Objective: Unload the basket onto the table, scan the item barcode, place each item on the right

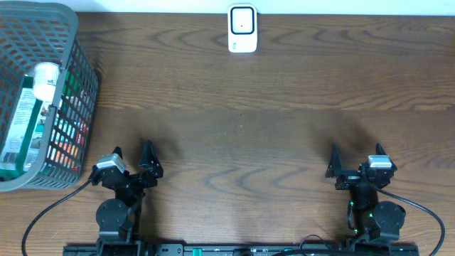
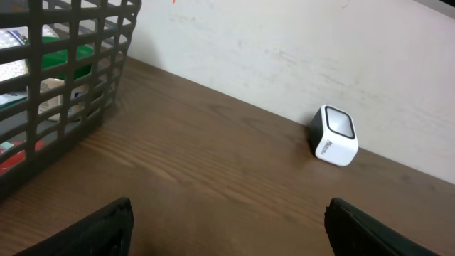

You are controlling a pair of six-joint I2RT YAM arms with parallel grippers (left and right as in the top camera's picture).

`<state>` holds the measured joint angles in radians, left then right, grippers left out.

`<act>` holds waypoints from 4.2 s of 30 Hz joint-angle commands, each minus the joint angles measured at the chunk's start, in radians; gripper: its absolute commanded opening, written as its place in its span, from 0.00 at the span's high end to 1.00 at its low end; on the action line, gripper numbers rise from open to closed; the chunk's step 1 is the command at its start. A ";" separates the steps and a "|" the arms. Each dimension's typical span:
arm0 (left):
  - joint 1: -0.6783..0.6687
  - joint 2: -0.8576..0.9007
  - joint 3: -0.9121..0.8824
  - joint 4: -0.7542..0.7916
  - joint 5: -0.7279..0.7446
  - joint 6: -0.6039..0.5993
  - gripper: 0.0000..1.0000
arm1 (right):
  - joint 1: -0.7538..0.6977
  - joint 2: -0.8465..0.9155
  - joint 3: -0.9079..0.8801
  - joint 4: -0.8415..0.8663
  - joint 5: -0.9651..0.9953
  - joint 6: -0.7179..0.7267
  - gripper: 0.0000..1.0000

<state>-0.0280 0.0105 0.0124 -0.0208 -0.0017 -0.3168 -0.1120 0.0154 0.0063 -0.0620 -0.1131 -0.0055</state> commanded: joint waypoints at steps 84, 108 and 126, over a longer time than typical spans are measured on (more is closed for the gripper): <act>0.005 -0.006 -0.008 -0.052 -0.018 0.011 0.14 | 0.009 -0.006 -0.001 -0.002 -0.008 -0.011 0.01; 0.005 -0.006 -0.008 -0.026 0.027 0.007 0.14 | 0.009 -0.006 -0.001 0.000 -0.037 0.020 0.01; 0.005 0.311 0.449 -0.265 0.187 0.123 0.14 | 0.009 0.116 0.323 -0.179 -0.102 0.008 0.01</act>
<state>-0.0280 0.2302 0.3431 -0.2504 0.1646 -0.2272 -0.1120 0.0841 0.2401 -0.2302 -0.2001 0.0029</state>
